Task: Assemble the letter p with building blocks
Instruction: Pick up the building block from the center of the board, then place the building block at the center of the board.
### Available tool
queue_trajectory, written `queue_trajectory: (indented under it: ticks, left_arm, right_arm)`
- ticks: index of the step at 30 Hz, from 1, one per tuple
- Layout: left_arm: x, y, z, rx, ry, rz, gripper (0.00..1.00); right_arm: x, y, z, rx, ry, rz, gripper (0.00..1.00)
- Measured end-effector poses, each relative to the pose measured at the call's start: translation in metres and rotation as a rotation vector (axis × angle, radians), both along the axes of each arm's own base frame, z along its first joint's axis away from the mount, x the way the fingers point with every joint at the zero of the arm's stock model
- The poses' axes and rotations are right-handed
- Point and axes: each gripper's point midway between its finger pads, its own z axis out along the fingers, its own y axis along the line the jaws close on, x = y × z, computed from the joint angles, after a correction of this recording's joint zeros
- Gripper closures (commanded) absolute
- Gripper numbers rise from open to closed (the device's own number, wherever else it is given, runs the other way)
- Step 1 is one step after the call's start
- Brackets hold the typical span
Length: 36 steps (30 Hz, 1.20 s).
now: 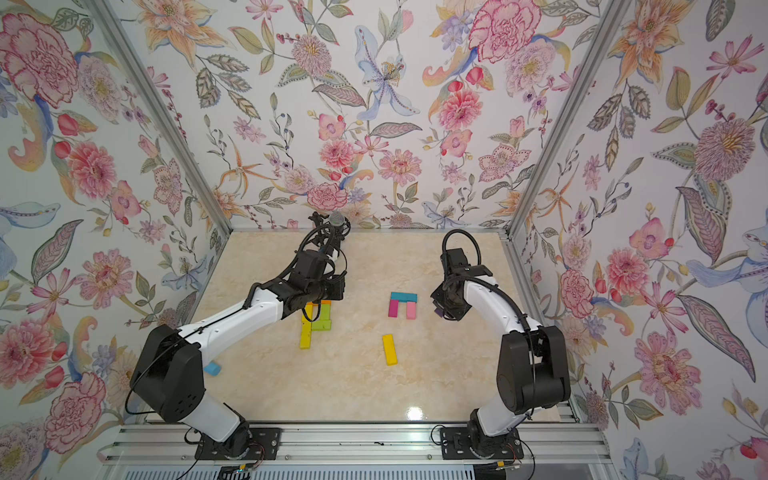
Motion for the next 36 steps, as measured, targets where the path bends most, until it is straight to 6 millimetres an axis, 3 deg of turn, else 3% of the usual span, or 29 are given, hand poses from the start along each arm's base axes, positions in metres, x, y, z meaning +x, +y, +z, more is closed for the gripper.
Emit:
queue_trajectory:
  ticks: [5, 8, 14, 20, 23, 30, 36]
  left_arm:
    - [-0.001, 0.000, -0.001, 0.008, -0.002, -0.013, 0.99]
    - [-0.002, -0.001, -0.001, 0.009, -0.002, -0.021, 0.99]
    - [-0.009, 0.003, 0.002, 0.011, -0.005, -0.027, 0.99]
    - [-0.015, 0.007, 0.014, -0.003, -0.029, -0.025, 0.99]
    - [-0.019, 0.010, 0.012, -0.002, -0.026, -0.025, 0.98]
    - [-0.024, 0.015, 0.010, 0.005, -0.025, -0.019, 0.98]
    - [-0.025, 0.021, 0.026, -0.008, -0.061, -0.004, 0.98]
  right_arm:
    - [0.011, 0.023, 0.030, -0.082, -0.081, 0.328, 0.77]
    - [0.017, 0.026, 0.036, -0.159, -0.086, 0.472, 0.79]
    - [0.005, 0.036, 0.018, -0.397, -0.005, 0.796, 0.75]
    - [-0.005, 0.050, 0.025, -0.529, -0.025, 1.043, 0.74]
    - [-0.019, 0.059, 0.026, -0.555, -0.036, 1.167, 0.75]
    - [-0.069, 0.069, 0.006, -0.461, -0.070, 1.420, 0.71]
    - [-0.076, 0.078, -0.015, -0.369, -0.060, 1.493, 0.68]
